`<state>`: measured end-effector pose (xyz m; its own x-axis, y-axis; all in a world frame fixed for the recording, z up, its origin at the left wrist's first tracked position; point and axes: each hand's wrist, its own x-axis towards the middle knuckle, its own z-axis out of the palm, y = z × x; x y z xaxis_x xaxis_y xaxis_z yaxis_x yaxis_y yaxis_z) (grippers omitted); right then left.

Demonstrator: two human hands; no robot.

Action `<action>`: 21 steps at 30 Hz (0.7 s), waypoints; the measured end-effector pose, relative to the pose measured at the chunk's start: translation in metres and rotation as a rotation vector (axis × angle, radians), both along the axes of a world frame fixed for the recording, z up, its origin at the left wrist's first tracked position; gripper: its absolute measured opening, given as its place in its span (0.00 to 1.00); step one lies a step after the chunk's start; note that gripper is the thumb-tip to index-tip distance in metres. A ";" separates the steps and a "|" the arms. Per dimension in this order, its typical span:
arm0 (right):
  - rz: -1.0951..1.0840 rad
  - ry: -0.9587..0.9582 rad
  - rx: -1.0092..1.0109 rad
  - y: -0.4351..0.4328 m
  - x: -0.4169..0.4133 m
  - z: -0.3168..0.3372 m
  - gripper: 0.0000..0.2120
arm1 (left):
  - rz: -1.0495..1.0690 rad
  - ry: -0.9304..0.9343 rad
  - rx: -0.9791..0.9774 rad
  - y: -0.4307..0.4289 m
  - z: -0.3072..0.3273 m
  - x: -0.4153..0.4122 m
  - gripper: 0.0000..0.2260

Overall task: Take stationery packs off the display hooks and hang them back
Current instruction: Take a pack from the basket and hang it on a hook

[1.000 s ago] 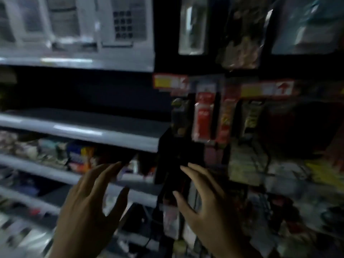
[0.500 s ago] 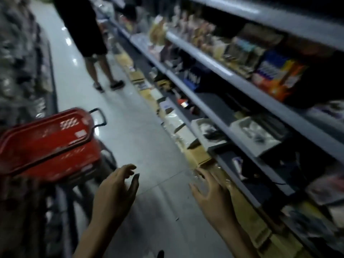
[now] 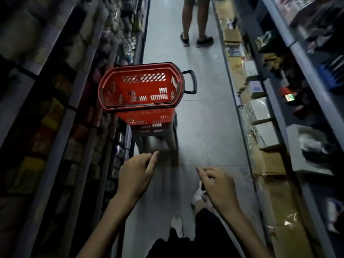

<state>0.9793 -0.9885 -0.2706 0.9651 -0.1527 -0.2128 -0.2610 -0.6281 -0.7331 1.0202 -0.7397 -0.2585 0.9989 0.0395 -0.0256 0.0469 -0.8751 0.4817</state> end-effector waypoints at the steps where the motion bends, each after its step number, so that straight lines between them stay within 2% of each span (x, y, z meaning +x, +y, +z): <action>1: 0.015 0.009 0.003 0.002 0.016 -0.005 0.24 | 0.016 0.017 0.010 0.002 -0.006 0.011 0.29; 4: 0.070 0.025 -0.013 0.003 0.070 -0.021 0.19 | 0.074 0.022 0.013 0.000 -0.021 0.048 0.25; 8: 0.200 0.086 -0.053 -0.005 0.147 -0.039 0.14 | 0.111 0.048 0.052 -0.003 -0.043 0.100 0.14; 15: 0.423 0.131 -0.166 -0.026 0.274 -0.057 0.17 | 0.197 0.105 0.157 0.002 -0.068 0.186 0.20; 21: 0.509 0.119 -0.209 -0.012 0.361 -0.057 0.17 | 0.187 0.109 0.276 0.030 -0.086 0.243 0.17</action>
<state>1.3408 -1.0004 -0.3273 0.8992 0.2752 -0.3403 0.0394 -0.8253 -0.5633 1.2635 -0.7096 -0.3440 0.9657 0.2417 -0.0945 0.2567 -0.9431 0.2113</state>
